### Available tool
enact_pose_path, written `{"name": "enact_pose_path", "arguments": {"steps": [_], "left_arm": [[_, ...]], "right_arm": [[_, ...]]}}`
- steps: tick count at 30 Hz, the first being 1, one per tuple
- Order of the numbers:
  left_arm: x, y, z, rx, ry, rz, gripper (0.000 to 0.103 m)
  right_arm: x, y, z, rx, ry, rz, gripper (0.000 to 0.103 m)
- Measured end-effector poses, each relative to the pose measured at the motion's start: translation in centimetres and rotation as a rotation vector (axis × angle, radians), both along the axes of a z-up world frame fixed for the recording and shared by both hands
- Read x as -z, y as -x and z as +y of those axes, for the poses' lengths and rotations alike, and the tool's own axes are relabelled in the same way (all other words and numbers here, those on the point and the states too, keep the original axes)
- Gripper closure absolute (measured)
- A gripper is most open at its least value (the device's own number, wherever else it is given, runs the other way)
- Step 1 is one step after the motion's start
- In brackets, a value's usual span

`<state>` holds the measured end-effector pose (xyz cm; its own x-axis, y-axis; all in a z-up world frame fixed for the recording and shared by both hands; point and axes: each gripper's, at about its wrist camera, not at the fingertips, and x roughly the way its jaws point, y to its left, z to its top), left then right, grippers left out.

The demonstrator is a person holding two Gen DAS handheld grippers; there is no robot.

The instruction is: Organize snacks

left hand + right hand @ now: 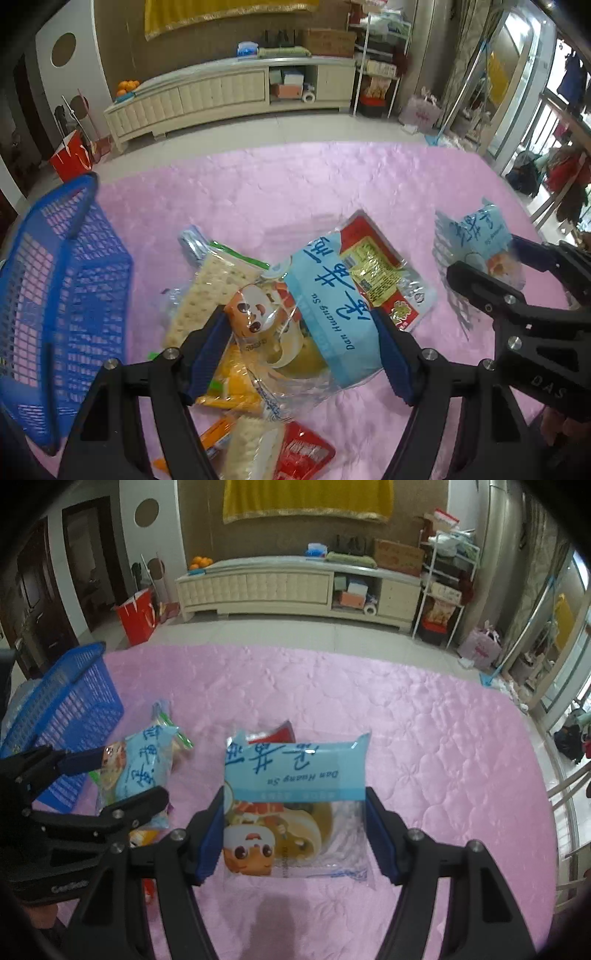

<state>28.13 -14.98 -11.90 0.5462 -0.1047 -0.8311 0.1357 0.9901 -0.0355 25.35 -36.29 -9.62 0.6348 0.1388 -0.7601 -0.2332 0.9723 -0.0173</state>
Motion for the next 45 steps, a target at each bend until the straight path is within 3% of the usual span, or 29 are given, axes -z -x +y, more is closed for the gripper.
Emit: {"name": "enact_pose_path", "arguments": {"steps": [12,20,32,37,45], "left_arm": [[-7.8,6.3,6.7,-0.014,0.051,-0.156,0.029],[-11.4,8.3,12.7,-0.039,0.032,-0.22,0.029],[-12.2,10.3,22.1,-0.133,-0.029,-0.236,0.029],[-11.2,10.6,26.2,-0.165,-0.026,-0.212,0.029],[-8.8,10.4,29.2,-0.162,0.009,-0.161,0.029]], "right_arm": [[-6.5,4.0,4.7,-0.046,-0.033,-0.08,0.031],[-10.1,6.0,9.7,-0.098,-0.04,-0.141,0.031],[-9.7,6.6,19.9,-0.213,-0.091,-0.106,0.031],[-8.4,6.1,23.5,-0.256,-0.102,-0.057,0.031],[-6.3,6.2,27.5,-0.311,-0.093,0.003,0.031]]}}
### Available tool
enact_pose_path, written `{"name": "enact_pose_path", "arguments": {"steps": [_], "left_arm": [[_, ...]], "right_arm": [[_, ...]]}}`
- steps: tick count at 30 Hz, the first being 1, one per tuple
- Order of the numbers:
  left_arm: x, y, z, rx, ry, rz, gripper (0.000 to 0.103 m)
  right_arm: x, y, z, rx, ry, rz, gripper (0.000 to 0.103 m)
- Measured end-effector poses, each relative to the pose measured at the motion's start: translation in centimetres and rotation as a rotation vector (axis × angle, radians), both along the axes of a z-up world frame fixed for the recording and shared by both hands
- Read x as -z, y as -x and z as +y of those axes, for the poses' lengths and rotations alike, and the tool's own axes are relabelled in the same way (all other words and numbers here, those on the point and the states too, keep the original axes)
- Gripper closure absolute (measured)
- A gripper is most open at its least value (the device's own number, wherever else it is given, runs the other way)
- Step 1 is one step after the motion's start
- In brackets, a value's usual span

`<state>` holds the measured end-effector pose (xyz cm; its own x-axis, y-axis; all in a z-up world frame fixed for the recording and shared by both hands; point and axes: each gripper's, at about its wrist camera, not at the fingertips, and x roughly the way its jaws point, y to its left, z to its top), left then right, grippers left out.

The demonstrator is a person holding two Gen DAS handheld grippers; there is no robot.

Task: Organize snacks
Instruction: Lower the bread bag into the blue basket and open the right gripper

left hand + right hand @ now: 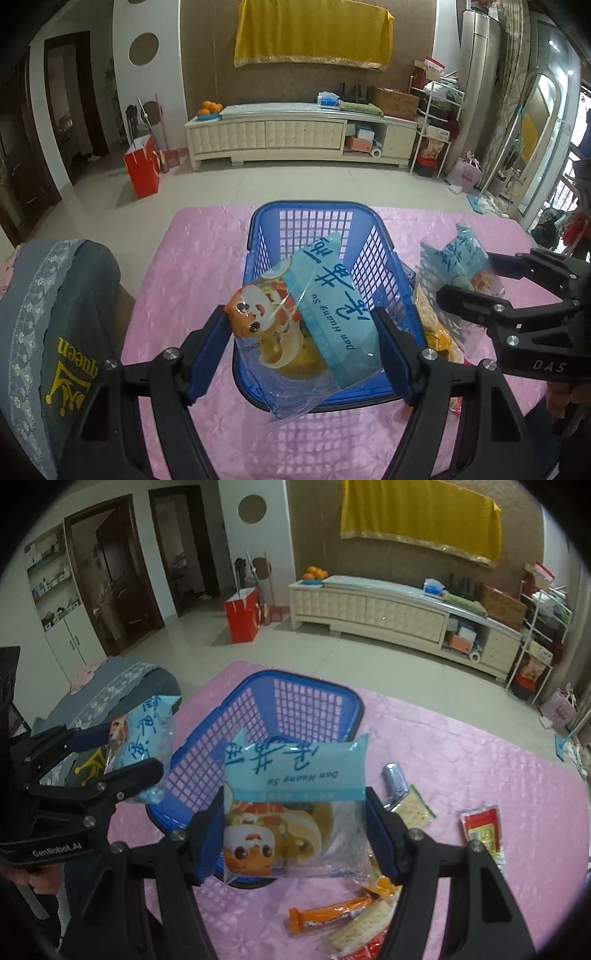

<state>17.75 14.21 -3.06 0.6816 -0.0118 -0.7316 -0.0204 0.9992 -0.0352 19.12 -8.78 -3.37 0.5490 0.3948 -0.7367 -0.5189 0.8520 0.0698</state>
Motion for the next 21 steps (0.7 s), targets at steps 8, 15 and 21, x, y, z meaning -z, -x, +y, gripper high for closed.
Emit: {"name": "enact_pose_path", "arguments": {"steps": [8,15,21], "left_arm": [[2.4,-1.3,0.5,0.018,0.045,0.057,0.029],[3.2,-2.3,0.9,0.004,0.08,0.093,0.027],[3.0,-2.7,1.0,0.003,0.098,0.094,0.023]], "right_arm": [[1.8,-0.9,1.8,-0.008,0.031,0.063,0.031],[2.7,-1.3,2.2,-0.003,0.031,0.091,0.031],[3.3,-1.6,2.5,-0.008,0.018,0.137,0.028]]}}
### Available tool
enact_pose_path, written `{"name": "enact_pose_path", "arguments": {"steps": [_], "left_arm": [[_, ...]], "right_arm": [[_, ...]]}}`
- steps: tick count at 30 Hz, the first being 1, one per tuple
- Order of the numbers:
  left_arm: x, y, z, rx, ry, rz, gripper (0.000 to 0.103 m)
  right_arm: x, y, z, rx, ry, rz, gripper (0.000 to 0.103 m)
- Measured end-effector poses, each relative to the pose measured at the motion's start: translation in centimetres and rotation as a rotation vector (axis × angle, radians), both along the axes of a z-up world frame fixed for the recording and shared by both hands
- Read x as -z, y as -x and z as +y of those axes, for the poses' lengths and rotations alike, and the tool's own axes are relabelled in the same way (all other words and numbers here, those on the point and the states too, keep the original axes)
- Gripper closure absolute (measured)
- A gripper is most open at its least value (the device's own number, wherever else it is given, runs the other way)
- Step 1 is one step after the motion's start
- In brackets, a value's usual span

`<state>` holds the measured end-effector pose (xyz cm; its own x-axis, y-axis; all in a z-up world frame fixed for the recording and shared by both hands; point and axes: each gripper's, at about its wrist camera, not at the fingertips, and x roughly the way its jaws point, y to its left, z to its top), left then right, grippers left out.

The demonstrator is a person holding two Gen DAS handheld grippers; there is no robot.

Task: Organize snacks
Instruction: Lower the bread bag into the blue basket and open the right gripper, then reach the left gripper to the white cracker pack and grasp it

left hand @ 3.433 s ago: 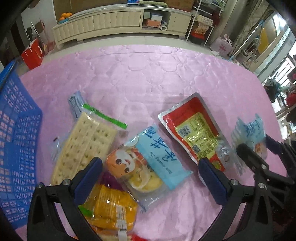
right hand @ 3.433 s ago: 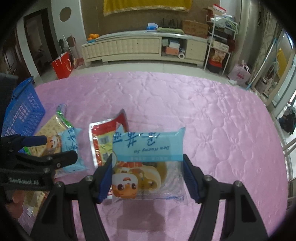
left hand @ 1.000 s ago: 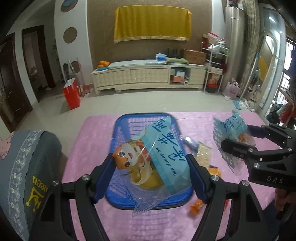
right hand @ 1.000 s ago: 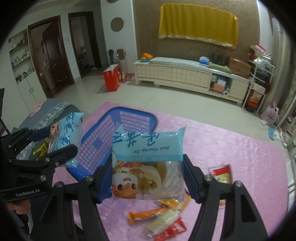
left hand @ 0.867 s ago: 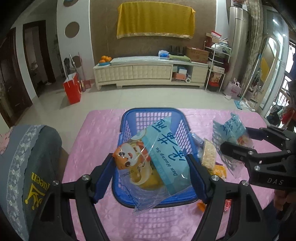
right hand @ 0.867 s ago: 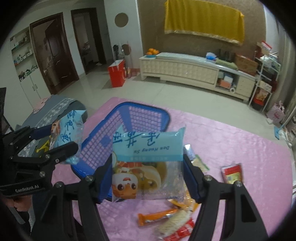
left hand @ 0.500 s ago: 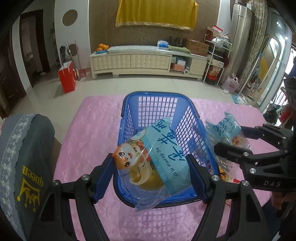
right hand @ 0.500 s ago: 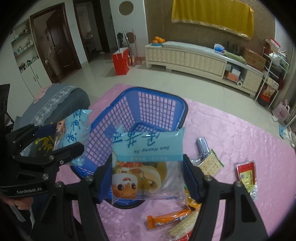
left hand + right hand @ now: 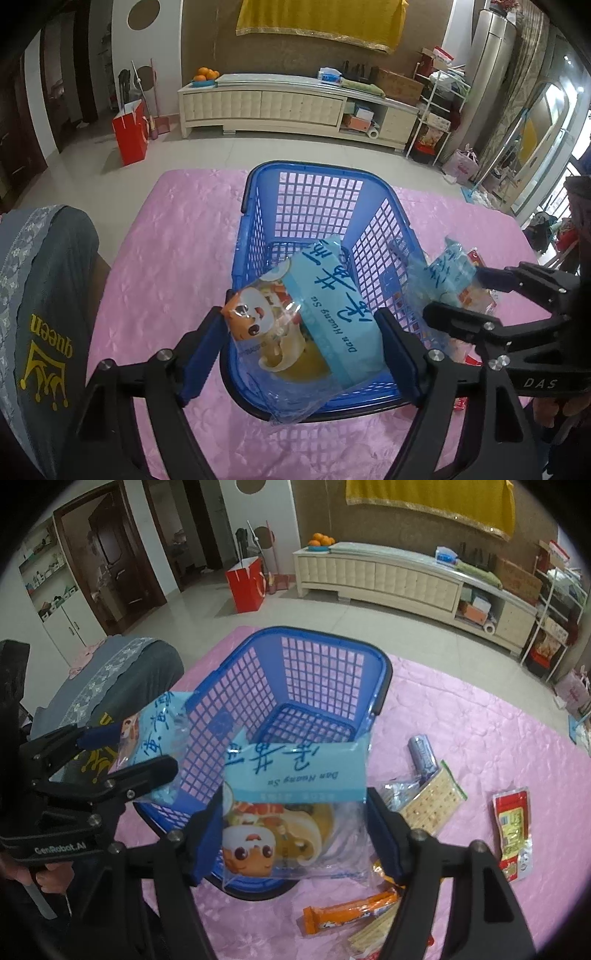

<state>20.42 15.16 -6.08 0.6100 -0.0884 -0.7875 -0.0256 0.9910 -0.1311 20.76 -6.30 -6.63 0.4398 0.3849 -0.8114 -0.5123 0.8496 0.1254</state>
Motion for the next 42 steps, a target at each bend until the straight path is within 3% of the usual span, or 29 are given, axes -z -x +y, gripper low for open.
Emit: {"name": "enact_pose_path", "arguments": {"steps": [8,12,24,42], "left_arm": [[0.7,-0.7,0.2,-0.004,0.01,0.026,0.021],[0.4,-1.0,0.3,-0.004,0.032,0.008,0.021],[-0.6,0.0,-1.8,0.027,-0.008,-0.013,0.021],[-3.9,2.6,-11.8,0.155,-0.087,-0.071,0.021]], "right_arm": [[-0.4,0.3,-0.1,0.002,-0.02,-0.003,0.017],[-0.7,0.2,-0.5,0.023,-0.012,-0.02,0.017],[-1.0,0.7,-2.1,0.07,-0.022,-0.025,0.017],[-4.0,4.8,-9.6,0.176,-0.051,-0.1,0.017]]}}
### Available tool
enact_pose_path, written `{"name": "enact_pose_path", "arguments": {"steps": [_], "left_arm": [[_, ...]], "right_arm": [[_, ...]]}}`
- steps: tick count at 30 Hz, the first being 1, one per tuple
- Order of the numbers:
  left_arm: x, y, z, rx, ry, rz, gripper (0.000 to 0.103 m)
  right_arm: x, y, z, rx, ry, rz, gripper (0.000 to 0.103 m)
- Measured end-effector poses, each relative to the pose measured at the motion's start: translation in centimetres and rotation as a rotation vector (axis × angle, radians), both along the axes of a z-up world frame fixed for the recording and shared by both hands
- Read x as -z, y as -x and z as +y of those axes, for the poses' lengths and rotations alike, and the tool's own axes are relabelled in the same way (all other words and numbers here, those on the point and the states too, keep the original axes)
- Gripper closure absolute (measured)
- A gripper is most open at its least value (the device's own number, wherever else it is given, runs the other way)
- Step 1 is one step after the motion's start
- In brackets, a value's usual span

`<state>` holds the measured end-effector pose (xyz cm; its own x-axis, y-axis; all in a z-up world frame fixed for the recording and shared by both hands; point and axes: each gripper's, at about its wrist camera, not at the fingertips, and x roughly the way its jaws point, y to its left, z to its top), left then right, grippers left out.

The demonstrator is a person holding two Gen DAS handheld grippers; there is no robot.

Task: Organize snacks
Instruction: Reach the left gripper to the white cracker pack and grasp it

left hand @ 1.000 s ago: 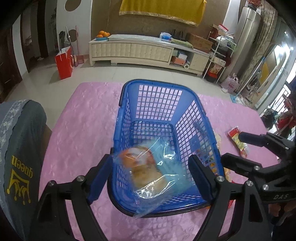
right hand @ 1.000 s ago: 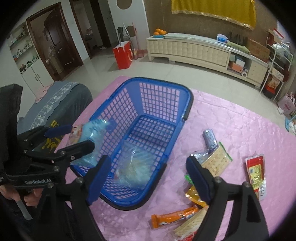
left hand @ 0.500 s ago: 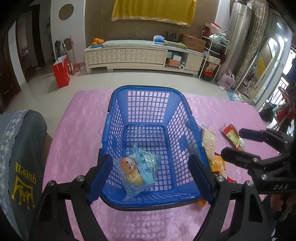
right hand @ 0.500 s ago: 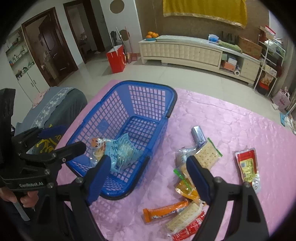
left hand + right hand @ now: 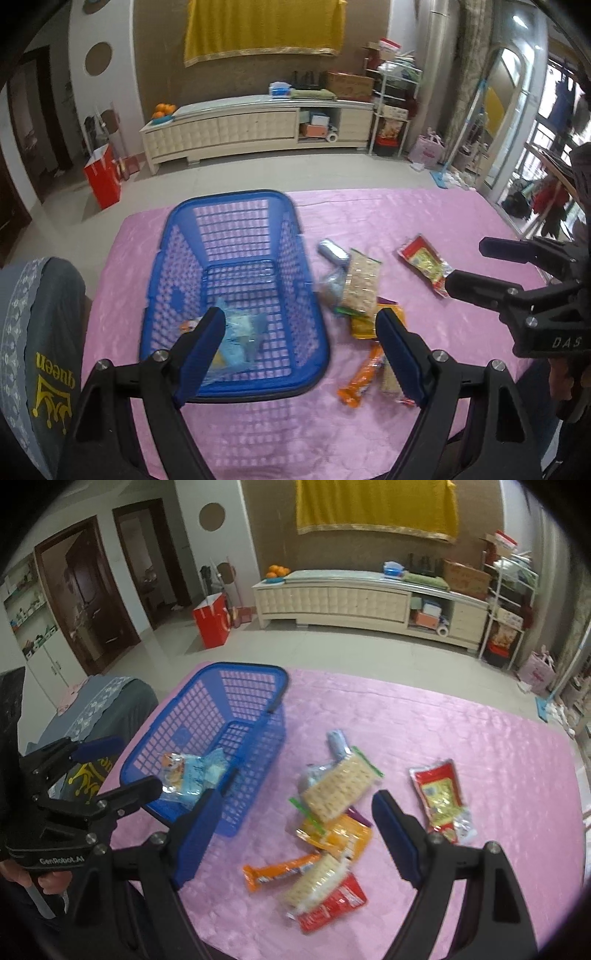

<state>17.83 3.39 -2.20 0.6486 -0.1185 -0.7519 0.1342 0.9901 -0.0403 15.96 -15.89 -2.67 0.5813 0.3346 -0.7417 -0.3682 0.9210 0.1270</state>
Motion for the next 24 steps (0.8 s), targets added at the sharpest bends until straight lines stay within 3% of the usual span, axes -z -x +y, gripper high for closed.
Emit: {"name": "enact_pose_path", "arguments": {"steps": [13,24], "left_arm": [[2.3,0.7,-8.7,0.127,-0.046,0.026,0.021],[8.1,0.6,-12.5,0.18,-0.105,0.115,0.021]], "right_arm": [[2.4,2.2,-7.4,0.123,0.003,0.038,0.016],[7.4,4.0,-10.6,0.187,0.043,0.104,0.017]]}}
